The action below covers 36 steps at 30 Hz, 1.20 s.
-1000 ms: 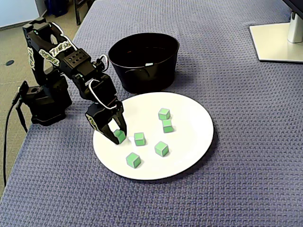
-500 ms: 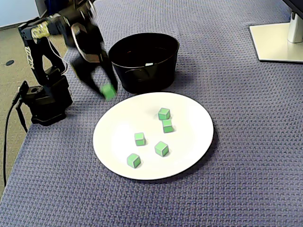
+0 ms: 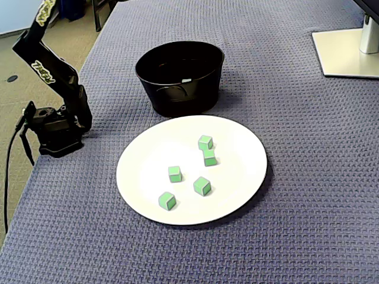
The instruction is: Pick up the items on the white plate and put them in the black container.
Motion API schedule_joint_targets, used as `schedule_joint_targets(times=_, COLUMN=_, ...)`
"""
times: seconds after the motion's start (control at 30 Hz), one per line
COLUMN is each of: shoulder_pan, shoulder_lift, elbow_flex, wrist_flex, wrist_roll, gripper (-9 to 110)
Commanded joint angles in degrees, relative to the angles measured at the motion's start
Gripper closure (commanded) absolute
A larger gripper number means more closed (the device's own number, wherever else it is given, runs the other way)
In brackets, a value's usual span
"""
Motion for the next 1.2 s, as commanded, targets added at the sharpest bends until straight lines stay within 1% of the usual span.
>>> schedule_joint_targets(times=0.0, shoulder_pan=-7.21, shoulder_lift=-3.78, elbow_flex=4.22, wrist_flex=-6.06, wrist_roll=3.96, gripper=102)
schedule_joint_targets(times=0.1, shoulder_pan=-8.88, shoulder_lift=-9.05, elbow_flex=10.28, wrist_flex=-10.28, wrist_roll=7.56, gripper=102)
schedule_joint_targets(times=0.2, shoulder_pan=-10.90, shoulder_lift=-13.18, elbow_flex=18.72, wrist_flex=-14.24, wrist_roll=8.79, gripper=102)
schedule_joint_targets(times=0.37, shoulder_pan=-11.95, shoulder_lift=-18.98, elbow_flex=35.24, wrist_flex=-27.77, wrist_roll=9.32, gripper=102)
schedule_joint_targets(times=0.57, shoulder_pan=-11.60, shoulder_lift=-21.97, elbow_flex=40.96, wrist_flex=-30.15, wrist_roll=10.55, gripper=102)
schedule_joint_targets(times=0.6, shoulder_pan=-11.25, shoulder_lift=-22.06, elbow_flex=41.31, wrist_flex=-30.85, wrist_roll=11.07, gripper=100)
schedule_joint_targets(times=0.63, shoulder_pan=-10.99, shoulder_lift=-22.15, elbow_flex=41.66, wrist_flex=-31.55, wrist_roll=11.60, gripper=95)
schedule_joint_targets(times=0.67, shoulder_pan=-10.90, shoulder_lift=-22.15, elbow_flex=41.84, wrist_flex=-31.64, wrist_roll=11.78, gripper=86)
schedule_joint_targets(times=0.7, shoulder_pan=-10.99, shoulder_lift=-22.15, elbow_flex=41.84, wrist_flex=-30.76, wrist_roll=11.78, gripper=75)
schedule_joint_targets(times=0.73, shoulder_pan=-11.16, shoulder_lift=-22.06, elbow_flex=40.78, wrist_flex=-28.56, wrist_roll=11.51, gripper=67)
schedule_joint_targets(times=0.8, shoulder_pan=-11.16, shoulder_lift=-20.65, elbow_flex=36.74, wrist_flex=-21.88, wrist_roll=10.63, gripper=56)
schedule_joint_targets(times=0.87, shoulder_pan=-9.58, shoulder_lift=-17.67, elbow_flex=30.32, wrist_flex=-14.06, wrist_roll=10.63, gripper=55)
schedule_joint_targets(times=0.93, shoulder_pan=-7.56, shoulder_lift=-14.06, elbow_flex=22.94, wrist_flex=-5.89, wrist_roll=7.73, gripper=56)
schedule_joint_targets(times=1.03, shoulder_pan=-2.90, shoulder_lift=-8.26, elbow_flex=12.30, wrist_flex=2.90, wrist_roll=-0.79, gripper=59)
schedule_joint_targets(times=1.17, shoulder_pan=6.06, shoulder_lift=-4.66, elbow_flex=2.72, wrist_flex=7.12, wrist_roll=-13.01, gripper=59)
